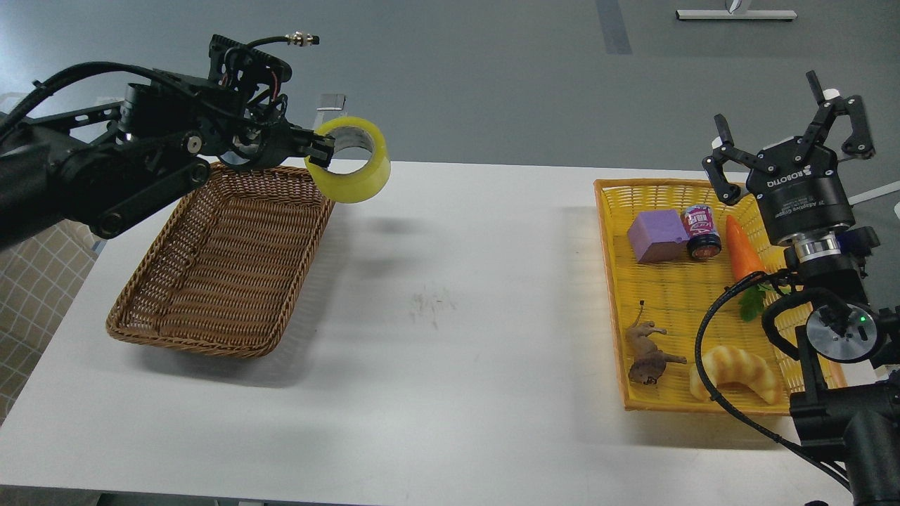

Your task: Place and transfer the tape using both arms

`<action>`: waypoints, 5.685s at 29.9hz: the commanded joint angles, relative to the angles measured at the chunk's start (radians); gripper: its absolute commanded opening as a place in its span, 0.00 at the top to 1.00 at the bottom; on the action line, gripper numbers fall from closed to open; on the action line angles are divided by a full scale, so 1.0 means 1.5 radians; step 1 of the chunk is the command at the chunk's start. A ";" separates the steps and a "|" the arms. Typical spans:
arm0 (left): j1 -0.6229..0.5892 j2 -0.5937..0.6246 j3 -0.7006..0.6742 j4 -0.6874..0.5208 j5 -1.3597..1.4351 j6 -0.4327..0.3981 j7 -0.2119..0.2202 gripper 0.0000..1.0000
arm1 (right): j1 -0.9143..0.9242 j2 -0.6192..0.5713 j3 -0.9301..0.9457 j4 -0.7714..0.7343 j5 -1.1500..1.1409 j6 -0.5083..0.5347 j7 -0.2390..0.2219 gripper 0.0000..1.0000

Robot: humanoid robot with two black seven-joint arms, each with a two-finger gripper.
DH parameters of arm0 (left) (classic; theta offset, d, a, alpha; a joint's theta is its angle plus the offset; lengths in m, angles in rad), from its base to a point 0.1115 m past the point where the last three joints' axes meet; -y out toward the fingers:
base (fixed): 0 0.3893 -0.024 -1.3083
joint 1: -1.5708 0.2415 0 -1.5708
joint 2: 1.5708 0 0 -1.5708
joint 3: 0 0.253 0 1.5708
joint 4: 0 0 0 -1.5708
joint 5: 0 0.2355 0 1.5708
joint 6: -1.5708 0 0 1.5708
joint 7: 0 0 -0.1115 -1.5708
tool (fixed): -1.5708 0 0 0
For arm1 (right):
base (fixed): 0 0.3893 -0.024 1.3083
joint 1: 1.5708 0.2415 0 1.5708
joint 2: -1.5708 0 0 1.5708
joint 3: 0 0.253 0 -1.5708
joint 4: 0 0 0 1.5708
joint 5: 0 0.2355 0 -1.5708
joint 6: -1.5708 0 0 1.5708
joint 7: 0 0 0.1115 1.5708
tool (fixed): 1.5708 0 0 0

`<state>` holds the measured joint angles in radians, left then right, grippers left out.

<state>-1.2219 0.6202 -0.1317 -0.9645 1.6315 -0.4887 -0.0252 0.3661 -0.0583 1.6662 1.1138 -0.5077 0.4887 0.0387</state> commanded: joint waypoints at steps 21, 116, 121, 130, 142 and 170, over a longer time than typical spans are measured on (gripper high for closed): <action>0.050 0.121 0.007 0.002 -0.021 0.000 -0.008 1.00 | 0.001 0.002 0.000 0.000 0.000 0.000 0.001 0.00; 0.034 0.162 -0.191 -0.007 -0.897 0.000 -0.033 0.02 | 0.006 -0.023 -0.006 0.018 -0.001 0.000 -0.001 0.00; 0.040 0.147 -0.194 -0.003 -1.035 0.000 -0.059 0.02 | 0.007 -0.048 -0.012 0.018 -0.001 0.000 -0.001 0.00; 0.133 0.119 -0.278 -0.002 -1.080 0.000 -0.120 0.02 | 0.028 -0.073 -0.012 0.015 -0.001 0.000 -0.001 0.00; 0.289 0.042 -0.460 -0.008 -1.078 0.000 -0.113 0.02 | 0.085 -0.072 -0.054 -0.004 -0.002 0.000 -0.008 0.00; 0.415 -0.044 -0.512 -0.008 -1.078 0.000 -0.113 0.02 | 0.139 -0.067 -0.121 -0.046 -0.003 0.000 -0.009 0.00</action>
<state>-0.6001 0.5541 -0.8988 -0.9769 0.0137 -0.4887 -0.1948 0.5716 -0.1614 1.4849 1.0437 -0.5118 0.4887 0.0260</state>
